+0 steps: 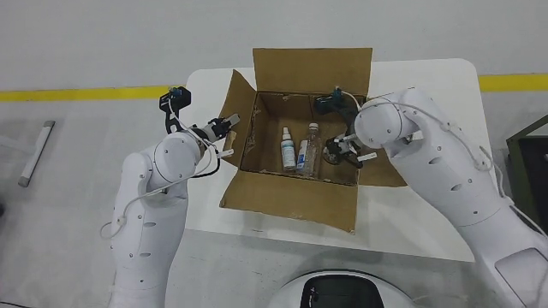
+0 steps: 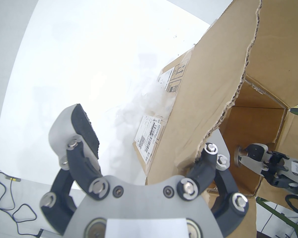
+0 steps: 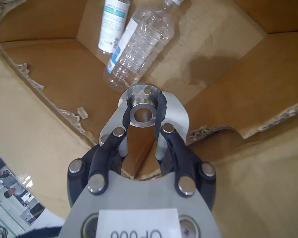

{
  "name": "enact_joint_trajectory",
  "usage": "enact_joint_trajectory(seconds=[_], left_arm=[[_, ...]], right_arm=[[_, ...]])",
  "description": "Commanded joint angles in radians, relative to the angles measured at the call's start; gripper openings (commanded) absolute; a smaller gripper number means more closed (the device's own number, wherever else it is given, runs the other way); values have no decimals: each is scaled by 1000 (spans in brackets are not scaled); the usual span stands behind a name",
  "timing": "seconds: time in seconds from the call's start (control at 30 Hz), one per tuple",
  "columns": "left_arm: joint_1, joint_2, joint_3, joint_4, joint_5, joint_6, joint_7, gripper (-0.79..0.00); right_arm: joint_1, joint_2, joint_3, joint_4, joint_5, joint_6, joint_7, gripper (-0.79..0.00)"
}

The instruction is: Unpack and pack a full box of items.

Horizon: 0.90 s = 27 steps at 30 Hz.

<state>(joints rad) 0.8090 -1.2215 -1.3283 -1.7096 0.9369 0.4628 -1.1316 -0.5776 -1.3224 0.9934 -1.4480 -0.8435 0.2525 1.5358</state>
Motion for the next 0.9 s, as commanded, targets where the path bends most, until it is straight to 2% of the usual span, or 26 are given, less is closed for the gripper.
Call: enact_joint_trajectory(seconds=[0.0, 0.47, 0.53, 0.57, 0.63, 0.77, 0.87], left_arm=[[0, 0, 0, 0, 0, 0, 0, 0], [0, 0, 0, 0, 0, 0, 0, 0], [0, 0, 0, 0, 0, 0, 0, 0], [0, 0, 0, 0, 0, 0, 0, 0], [0, 0, 0, 0, 0, 0, 0, 0], [0, 0, 0, 0, 0, 0, 0, 0], [0, 0, 0, 0, 0, 0, 0, 0]], right_arm=[[1, -4, -31, 21, -29, 4, -8, -785], [41, -44, -164, 147, -100, 24, -98, -785], [49, -51, -179, 166, -102, 25, -101, -662], [52, -54, -185, 175, -101, 25, -105, -631], [59, -59, -191, 191, -97, 25, -112, -610], [72, -67, -192, 213, -86, 21, -116, -499], [78, -67, -177, 212, -74, 16, -114, -474]])
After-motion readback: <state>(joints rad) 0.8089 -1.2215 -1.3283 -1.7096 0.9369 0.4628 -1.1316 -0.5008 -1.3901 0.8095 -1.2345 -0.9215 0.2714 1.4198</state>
